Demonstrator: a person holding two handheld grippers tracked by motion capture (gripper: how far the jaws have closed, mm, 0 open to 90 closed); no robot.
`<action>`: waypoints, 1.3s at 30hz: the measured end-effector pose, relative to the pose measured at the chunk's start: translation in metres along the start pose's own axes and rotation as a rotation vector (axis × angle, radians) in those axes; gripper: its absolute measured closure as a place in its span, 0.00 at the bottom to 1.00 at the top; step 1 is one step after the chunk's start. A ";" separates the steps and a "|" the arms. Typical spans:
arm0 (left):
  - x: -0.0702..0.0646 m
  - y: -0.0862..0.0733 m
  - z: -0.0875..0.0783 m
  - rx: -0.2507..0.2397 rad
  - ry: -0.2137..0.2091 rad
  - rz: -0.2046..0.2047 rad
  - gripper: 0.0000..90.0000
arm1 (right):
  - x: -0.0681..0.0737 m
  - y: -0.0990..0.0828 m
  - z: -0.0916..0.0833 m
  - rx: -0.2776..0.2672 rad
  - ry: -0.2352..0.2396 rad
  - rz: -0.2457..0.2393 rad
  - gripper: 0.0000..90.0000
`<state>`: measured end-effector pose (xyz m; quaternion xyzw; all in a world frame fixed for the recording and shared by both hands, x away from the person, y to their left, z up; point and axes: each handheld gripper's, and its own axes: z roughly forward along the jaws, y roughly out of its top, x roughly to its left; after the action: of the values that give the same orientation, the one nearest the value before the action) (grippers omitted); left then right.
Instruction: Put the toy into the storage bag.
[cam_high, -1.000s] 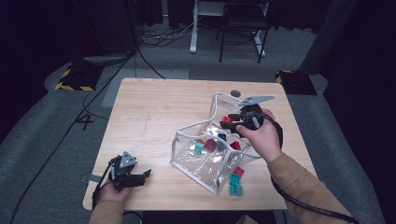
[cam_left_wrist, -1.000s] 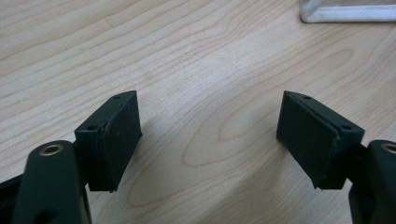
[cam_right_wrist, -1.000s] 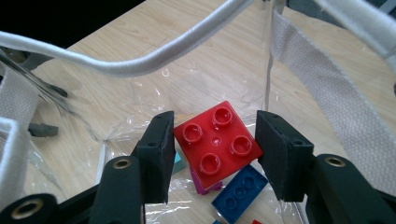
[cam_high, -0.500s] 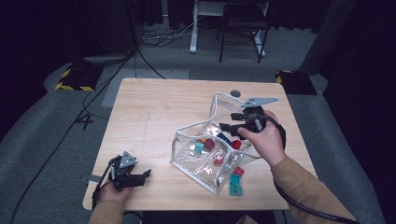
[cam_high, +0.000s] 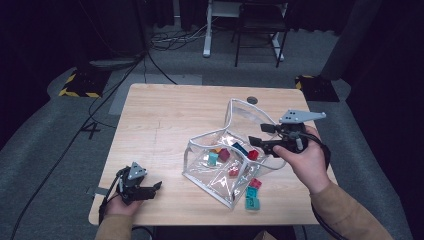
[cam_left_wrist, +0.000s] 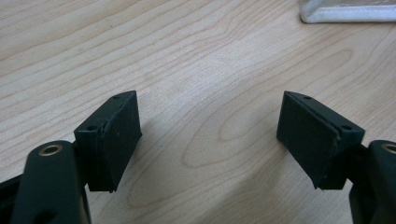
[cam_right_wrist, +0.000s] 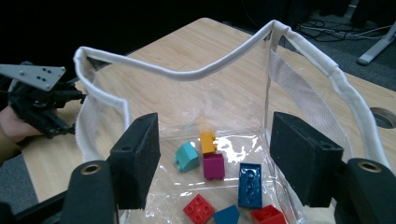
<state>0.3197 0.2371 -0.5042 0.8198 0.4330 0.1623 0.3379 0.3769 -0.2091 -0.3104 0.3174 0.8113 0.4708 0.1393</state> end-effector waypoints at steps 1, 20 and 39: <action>0.000 0.000 0.000 0.002 0.000 0.000 0.24 | 0.001 -0.001 -0.003 -0.003 0.001 -0.002 0.38; 0.001 0.002 0.002 -0.002 0.003 0.000 0.24 | 0.037 -0.046 -0.052 -0.005 0.070 -0.023 0.40; 0.001 0.002 0.002 0.001 0.002 -0.001 0.24 | 0.064 -0.099 -0.054 0.026 0.141 -0.003 0.41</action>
<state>0.3218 0.2363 -0.5042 0.8195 0.4338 0.1629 0.3371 0.2617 -0.2390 -0.3626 0.2841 0.8256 0.4811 0.0785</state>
